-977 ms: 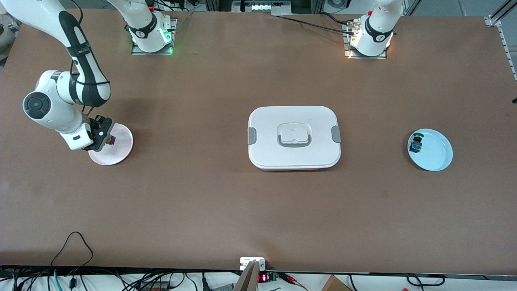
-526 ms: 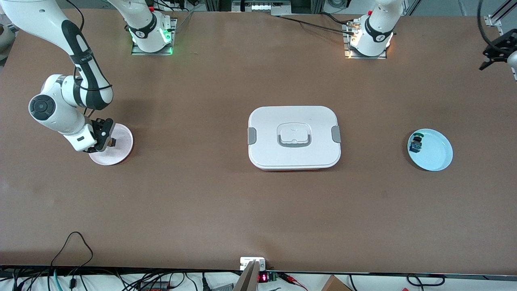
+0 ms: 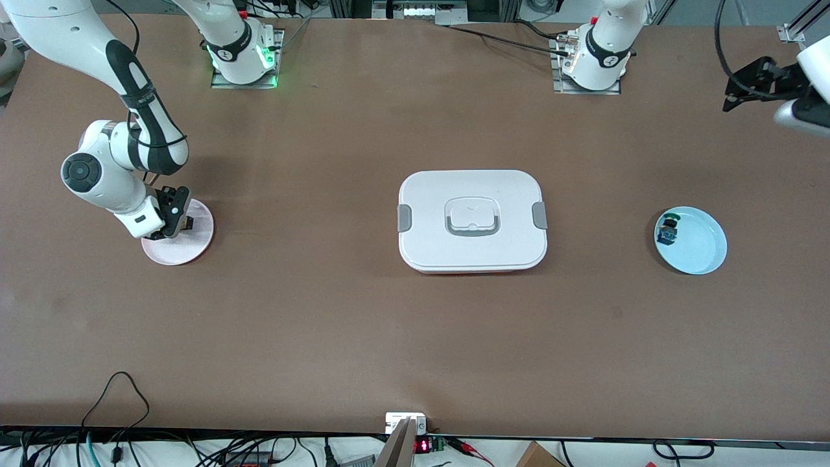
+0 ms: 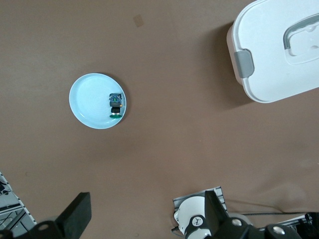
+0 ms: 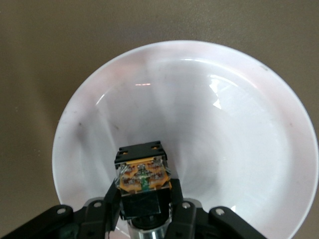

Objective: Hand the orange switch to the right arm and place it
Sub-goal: 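Open the right gripper and lift away from the dish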

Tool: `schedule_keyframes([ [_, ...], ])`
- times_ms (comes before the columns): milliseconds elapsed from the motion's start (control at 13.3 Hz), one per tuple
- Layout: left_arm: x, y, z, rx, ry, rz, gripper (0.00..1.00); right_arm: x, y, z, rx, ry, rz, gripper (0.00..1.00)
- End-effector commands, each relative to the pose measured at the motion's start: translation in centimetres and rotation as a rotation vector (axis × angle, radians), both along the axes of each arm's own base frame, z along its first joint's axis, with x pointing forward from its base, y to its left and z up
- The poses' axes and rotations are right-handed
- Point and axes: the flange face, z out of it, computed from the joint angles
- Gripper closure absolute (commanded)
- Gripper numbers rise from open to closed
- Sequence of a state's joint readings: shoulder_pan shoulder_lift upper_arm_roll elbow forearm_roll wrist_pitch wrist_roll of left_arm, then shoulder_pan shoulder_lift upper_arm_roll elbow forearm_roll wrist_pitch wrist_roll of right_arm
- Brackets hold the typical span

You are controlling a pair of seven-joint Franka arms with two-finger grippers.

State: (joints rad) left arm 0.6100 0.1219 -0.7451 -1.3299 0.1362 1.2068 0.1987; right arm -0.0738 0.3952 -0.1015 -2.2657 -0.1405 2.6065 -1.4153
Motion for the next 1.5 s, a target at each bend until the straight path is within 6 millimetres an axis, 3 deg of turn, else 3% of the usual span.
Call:
schedule_keyframes([
  [0,-1.6,-0.8,-3.2,0.027,-0.017,0.057,0.0,-1.0,-0.4,-0.3,0.009,-0.005,-0.006,0.41],
  [75,-1.4,-0.5,-4.6,0.032,-0.033,0.072,0.0,-0.9,-0.3,0.0,0.009,-0.01,-0.007,0.01],
  [226,-0.8,0.4,-8.1,0.029,-0.038,0.092,0.0,-0.3,-0.1,1.6,0.009,-0.04,-0.007,0.0],
  [376,-0.4,1.0,-11.4,0.031,-0.051,0.119,0.0,1.1,0.6,4.5,0.005,-0.1,-0.031,0.0],
  [451,-0.3,1.0,-11.8,0.026,-0.054,0.155,0.0,1.9,1.3,6.0,0.007,-0.13,-0.052,0.0],
  [677,-0.1,1.2,-11.8,0.017,-0.055,0.185,0.0,4.9,2.3,11.1,0.016,-0.133,-0.144,0.0],
  [977,0.0,1.1,-11.1,0.008,-0.065,0.185,0.0,7.7,3.0,16.6,0.156,-0.073,-0.449,0.0],
  [1203,0.0,1.0,-11.2,0.007,-0.062,0.175,0.0,8.5,3.6,19.8,0.144,-0.056,-0.724,0.0],
  [1429,-0.3,0.1,-10.7,0.0,-0.069,0.165,0.0,8.6,5.3,24.4,0.096,0.03,-1.017,0.0],
])
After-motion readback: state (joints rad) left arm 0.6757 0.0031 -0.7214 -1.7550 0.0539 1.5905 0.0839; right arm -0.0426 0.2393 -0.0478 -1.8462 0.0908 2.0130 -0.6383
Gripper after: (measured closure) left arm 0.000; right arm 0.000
